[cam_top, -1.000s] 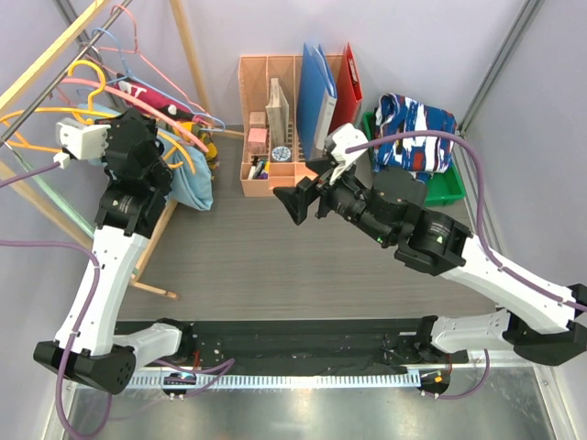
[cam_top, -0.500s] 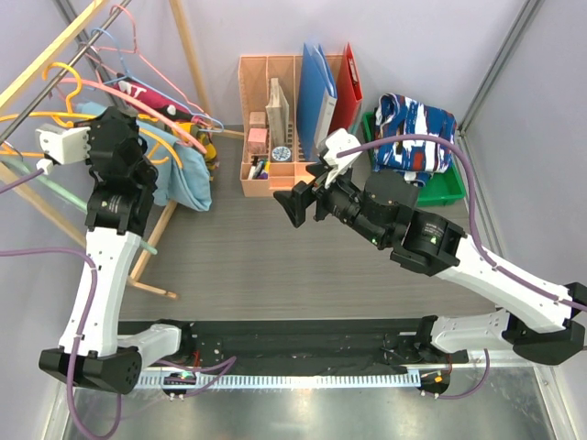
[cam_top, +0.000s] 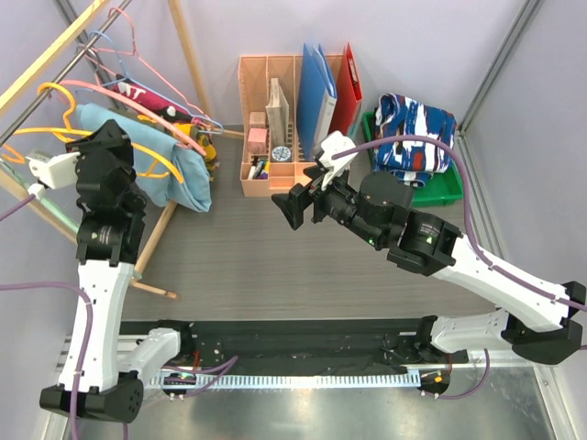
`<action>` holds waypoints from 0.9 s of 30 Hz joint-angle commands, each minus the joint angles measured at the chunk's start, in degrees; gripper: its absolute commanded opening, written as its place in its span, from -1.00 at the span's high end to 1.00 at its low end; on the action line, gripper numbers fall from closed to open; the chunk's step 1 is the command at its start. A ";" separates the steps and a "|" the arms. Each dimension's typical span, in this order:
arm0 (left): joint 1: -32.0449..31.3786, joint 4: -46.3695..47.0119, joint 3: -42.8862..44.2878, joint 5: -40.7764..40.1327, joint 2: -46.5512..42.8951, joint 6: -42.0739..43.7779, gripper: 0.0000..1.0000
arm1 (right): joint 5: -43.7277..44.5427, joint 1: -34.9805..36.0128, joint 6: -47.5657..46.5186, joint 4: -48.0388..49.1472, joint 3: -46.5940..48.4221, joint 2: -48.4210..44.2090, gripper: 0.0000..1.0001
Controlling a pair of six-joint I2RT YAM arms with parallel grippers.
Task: Remove the trousers from the hanger
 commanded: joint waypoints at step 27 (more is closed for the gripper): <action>0.65 -3.98 6.69 49.88 -9.27 -5.59 -0.33 | 3.88 -0.07 19.22 -15.69 -10.16 -5.41 -0.98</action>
